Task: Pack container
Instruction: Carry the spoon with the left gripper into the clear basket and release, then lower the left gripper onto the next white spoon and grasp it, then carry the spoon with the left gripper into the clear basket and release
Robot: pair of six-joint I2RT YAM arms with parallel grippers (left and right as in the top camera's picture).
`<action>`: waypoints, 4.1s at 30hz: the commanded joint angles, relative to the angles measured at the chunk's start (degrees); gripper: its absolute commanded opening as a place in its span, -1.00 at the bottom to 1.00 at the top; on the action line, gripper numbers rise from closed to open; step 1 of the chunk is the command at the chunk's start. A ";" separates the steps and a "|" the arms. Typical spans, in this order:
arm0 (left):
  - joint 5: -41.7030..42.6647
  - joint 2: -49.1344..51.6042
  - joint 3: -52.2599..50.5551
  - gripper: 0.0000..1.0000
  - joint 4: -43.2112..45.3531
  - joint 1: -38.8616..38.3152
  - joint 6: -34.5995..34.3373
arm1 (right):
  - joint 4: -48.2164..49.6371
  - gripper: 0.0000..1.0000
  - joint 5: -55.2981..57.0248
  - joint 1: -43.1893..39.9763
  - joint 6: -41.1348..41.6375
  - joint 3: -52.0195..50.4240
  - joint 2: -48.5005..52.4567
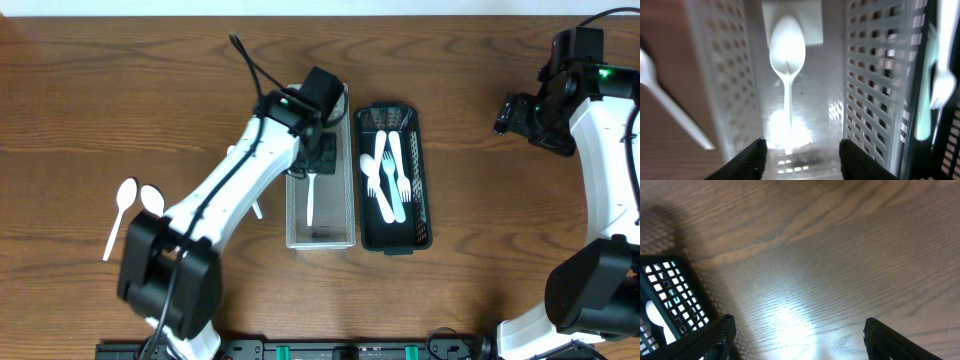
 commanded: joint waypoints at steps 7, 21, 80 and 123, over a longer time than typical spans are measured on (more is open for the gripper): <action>-10.86 -8.57 2.60 0.34 -2.03 13.29 -1.25 | -0.22 0.71 -0.04 -0.33 -0.74 -0.35 0.35; -4.13 12.79 -0.33 0.60 -1.40 22.97 -2.69 | -0.17 0.70 -0.48 -0.33 -0.74 -0.35 0.35; -3.48 -8.74 0.11 -0.78 -2.80 5.86 5.01 | 0.46 0.71 -0.46 -0.35 -0.74 -0.35 0.35; -6.97 -14.62 -7.02 0.66 -7.06 46.53 -6.14 | 0.26 0.77 -0.46 -0.35 -2.69 -0.37 0.35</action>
